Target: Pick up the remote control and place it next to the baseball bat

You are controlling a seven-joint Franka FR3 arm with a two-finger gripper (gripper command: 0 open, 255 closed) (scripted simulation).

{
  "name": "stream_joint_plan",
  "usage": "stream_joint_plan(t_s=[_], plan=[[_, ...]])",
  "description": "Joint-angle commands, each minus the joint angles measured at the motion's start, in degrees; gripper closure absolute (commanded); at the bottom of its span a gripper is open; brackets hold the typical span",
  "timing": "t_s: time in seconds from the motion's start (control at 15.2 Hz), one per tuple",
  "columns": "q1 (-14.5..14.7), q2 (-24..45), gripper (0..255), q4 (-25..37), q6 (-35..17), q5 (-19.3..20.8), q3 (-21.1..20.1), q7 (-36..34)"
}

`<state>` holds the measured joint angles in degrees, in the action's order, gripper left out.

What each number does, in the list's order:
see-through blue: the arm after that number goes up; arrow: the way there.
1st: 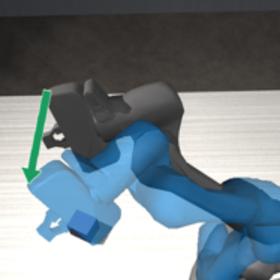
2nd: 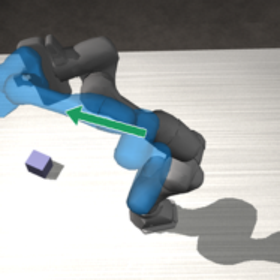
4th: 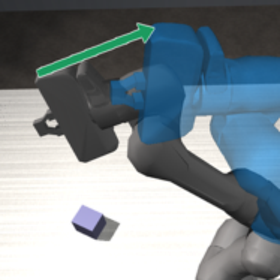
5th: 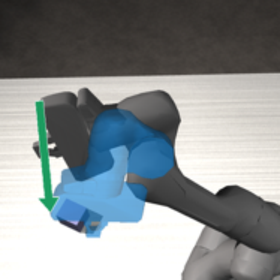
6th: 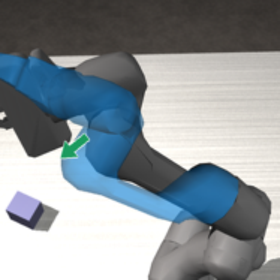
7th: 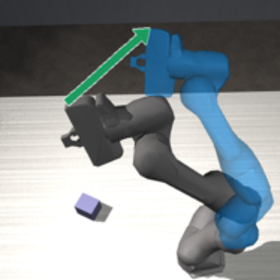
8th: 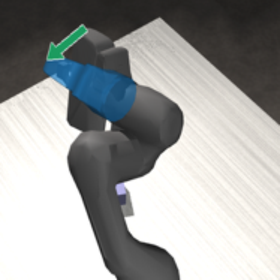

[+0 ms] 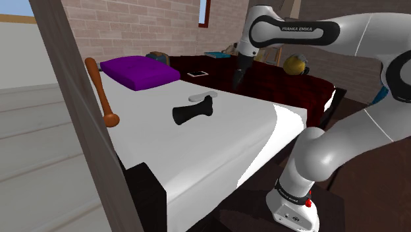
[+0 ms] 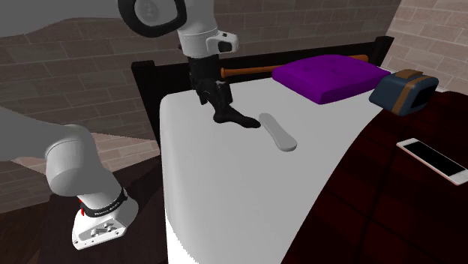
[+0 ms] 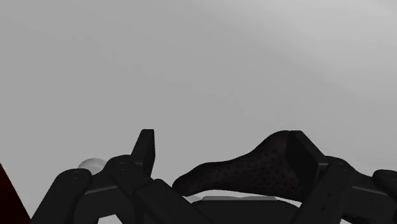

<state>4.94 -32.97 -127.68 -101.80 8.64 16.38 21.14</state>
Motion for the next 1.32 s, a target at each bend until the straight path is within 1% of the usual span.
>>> stream_joint_plan(t_s=[0.0, 0.2, 0.33, 0.53, 0.66, 0.86, 1.12, 1.19, 1.25], plan=[[1.8, 4.0, 0, 2.1, -1.7, 0.4, 3.3, 8.4], [4.4, 10.8, 0, 6.3, -3.7, -0.4, 7.6, 20.3], [6.0, 15.7, 0, 9.6, -4.8, -1.7, 10.2, 28.3], [8.0, 23.6, 0, 15.1, -5.9, -4.7, 13.4, 40.4], [8.7, 29.0, 0, 19.0, -6.2, -7.2, 14.7, 48.4], [8.6, 37.1, 0, 25.3, -6.1, -11.3, 15.3, 59.8], [6.9, 47.1, 0, 34.3, -5.0, -15.5, 13.7, 73.3], [6.6, 48.0, 0, 35.2, -4.9, -15.8, 13.4, 74.5], [6.6, 48.1, 0, 34.5, -5.6, -15.9, 13.3, 74.5]])
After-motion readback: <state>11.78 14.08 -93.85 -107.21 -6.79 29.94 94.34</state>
